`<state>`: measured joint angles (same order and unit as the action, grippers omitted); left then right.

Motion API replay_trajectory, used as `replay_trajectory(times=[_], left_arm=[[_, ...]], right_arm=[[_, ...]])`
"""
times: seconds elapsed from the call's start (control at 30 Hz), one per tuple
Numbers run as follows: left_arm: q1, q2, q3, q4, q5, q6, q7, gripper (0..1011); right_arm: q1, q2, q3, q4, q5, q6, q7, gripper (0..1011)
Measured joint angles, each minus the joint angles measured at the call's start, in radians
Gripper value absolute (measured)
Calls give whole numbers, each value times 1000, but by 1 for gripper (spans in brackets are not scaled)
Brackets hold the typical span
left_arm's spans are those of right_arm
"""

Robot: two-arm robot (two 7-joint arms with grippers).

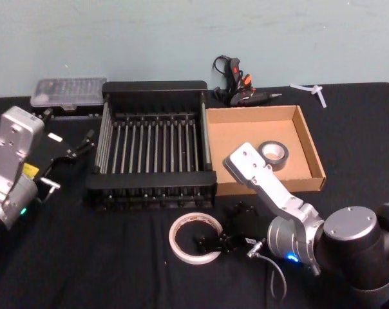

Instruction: Pick up the white tape and place it into the black box , Pick up the silver tape and place it into the brown box.

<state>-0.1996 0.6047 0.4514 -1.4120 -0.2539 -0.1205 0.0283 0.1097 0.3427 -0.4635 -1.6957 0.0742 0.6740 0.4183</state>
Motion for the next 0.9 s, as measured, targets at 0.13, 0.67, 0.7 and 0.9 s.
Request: replay_trajectory(times=[0.13, 0.67, 0.7, 0.9], left_arm=[[0, 0, 0, 0, 0, 0, 0, 1001], [0, 0, 0, 0, 0, 0, 0, 1001], [0, 0, 0, 0, 0, 0, 0, 1001], [0, 0, 0, 0, 0, 0, 0, 1001]], right_arm=[[-2, -2, 1, 1, -3, -1, 3, 1002], [-6, -9, 4, 2, -14, 2, 5, 1003], [-6, -9, 4, 2, -13, 2, 5, 1002], [-6, -9, 4, 2, -13, 3, 4, 1002]])
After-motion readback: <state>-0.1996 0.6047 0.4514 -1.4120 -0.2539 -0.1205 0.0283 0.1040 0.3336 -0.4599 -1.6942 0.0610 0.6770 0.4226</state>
